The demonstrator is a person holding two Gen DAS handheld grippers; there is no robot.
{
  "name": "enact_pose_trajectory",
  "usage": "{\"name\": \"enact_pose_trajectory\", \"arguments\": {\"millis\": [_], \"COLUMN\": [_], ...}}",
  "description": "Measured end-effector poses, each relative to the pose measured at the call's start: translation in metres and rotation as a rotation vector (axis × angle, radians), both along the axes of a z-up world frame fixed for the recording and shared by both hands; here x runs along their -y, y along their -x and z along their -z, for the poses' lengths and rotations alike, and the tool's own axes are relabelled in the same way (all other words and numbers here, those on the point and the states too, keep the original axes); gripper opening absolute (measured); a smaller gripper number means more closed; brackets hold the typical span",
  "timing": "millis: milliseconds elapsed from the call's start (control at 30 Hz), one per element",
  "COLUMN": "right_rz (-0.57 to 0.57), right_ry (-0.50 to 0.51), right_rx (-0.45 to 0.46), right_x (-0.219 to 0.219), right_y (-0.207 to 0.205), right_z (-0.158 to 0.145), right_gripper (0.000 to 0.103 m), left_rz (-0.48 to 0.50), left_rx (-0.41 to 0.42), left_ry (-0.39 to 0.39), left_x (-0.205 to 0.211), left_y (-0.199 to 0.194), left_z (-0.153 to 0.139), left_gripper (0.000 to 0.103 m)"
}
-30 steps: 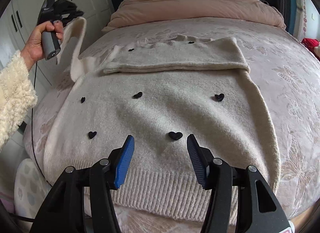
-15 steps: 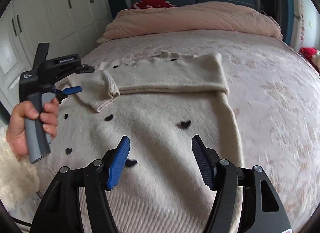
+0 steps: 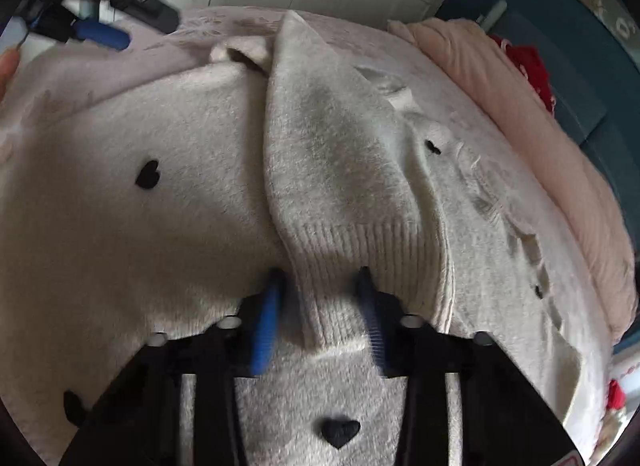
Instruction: Fold small clothes
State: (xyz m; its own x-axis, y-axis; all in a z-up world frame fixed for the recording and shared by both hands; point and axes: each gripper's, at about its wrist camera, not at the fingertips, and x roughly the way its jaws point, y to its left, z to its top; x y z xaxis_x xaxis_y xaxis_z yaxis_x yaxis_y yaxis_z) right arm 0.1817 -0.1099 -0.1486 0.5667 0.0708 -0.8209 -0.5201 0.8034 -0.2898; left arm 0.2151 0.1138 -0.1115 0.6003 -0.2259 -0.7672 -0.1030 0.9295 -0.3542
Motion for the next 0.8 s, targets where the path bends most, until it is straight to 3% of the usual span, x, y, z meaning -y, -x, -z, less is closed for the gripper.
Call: {"name": "enact_pose_trajectory", "arguments": {"millis": [67, 200, 267, 367, 467, 533, 633, 800], "right_rz": [0.107, 0.408, 0.529, 0.689, 0.835, 0.847, 0.837, 0.785], "right_ry": [-0.158, -0.464, -0.573, -0.59, -0.495, -0.602, -0.685, -0.744], "right_rx": [-0.034, 0.051, 0.048, -0.014, -0.06, -0.072, -0.025, -0.064], "right_x": [0.021, 0.104, 0.151, 0.209, 0.239, 0.246, 0.244, 0.231], "right_y": [-0.019, -0.035, -0.044, -0.067, -0.074, -0.059, -0.037, -0.046], "right_z": [-0.027, -0.095, -0.106, -0.076, -0.032, -0.024, -0.021, 0.003], "right_gripper": [0.005, 0.004, 0.005, 0.016, 0.019, 0.02, 0.06, 0.062], "left_rz": [0.013, 0.065, 0.11, 0.147, 0.162, 0.167, 0.086, -0.108], "left_rx": [-0.007, 0.003, -0.001, -0.02, -0.075, -0.106, -0.139, -0.167], "left_ry": [0.013, 0.072, 0.112, 0.177, 0.239, 0.292, 0.386, 0.583], "left_x": [-0.002, 0.009, 0.024, 0.052, 0.082, 0.096, 0.096, 0.074], "left_y": [0.003, -0.001, -0.006, -0.017, -0.036, -0.05, -0.068, -0.087], "left_z": [0.001, -0.001, -0.003, 0.0, 0.013, 0.023, 0.038, 0.057], "left_gripper": [0.07, 0.07, 0.07, 0.071, 0.073, 0.074, 0.077, 0.077]}}
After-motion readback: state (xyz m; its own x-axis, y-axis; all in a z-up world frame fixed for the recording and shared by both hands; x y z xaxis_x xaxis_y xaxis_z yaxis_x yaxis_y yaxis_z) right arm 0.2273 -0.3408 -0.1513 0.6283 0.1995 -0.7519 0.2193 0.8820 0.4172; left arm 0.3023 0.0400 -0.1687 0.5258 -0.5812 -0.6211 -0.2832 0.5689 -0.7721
